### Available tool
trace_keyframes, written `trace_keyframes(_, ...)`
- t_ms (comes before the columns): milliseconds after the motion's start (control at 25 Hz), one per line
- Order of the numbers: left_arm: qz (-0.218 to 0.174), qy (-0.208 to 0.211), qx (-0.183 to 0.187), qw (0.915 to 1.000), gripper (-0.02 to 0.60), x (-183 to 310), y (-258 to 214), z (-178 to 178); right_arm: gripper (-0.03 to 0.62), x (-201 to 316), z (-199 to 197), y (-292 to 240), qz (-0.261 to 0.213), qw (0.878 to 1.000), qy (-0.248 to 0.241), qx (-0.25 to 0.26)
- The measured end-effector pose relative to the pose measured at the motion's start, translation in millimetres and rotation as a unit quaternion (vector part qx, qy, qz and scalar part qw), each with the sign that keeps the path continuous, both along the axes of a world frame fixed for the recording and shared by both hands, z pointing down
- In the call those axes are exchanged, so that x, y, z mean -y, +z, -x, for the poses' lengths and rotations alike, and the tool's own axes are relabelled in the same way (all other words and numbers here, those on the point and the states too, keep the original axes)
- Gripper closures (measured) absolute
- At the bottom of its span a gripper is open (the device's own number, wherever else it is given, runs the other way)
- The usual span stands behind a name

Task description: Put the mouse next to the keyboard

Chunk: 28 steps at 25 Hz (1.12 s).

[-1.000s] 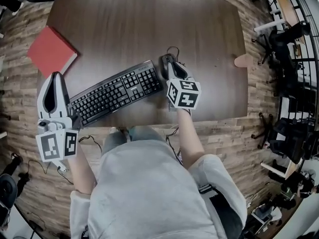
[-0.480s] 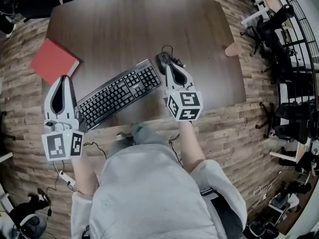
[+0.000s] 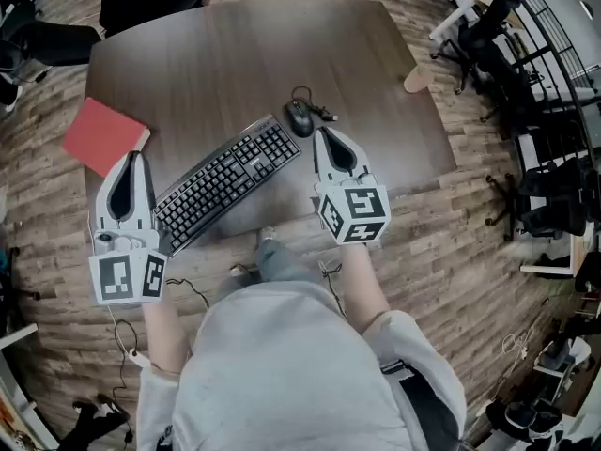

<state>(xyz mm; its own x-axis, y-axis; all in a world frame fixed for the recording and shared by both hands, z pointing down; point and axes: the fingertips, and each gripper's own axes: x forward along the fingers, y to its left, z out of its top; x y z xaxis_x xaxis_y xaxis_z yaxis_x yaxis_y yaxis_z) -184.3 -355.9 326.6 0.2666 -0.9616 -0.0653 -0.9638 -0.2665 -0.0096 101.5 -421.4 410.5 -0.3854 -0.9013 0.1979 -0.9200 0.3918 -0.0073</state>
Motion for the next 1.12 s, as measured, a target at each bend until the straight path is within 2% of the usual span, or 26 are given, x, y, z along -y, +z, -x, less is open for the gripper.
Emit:
trace_keyframes(360, -0.016, 0.031, -0.002, 0.9994, 0.563, -21.0, -11.6, -6.0, 0.576, -45.6, -2.2, -40.8, -0.041, 0.999, 0.020, 0.013)
trace_keyframes(1120, -0.040, 0.051, -0.007, 0.9979, 0.563, -63.1, -32.0, -8.7, 0.576, -116.6, 0.3, -96.0, -0.115, 0.993, 0.039, 0.009)
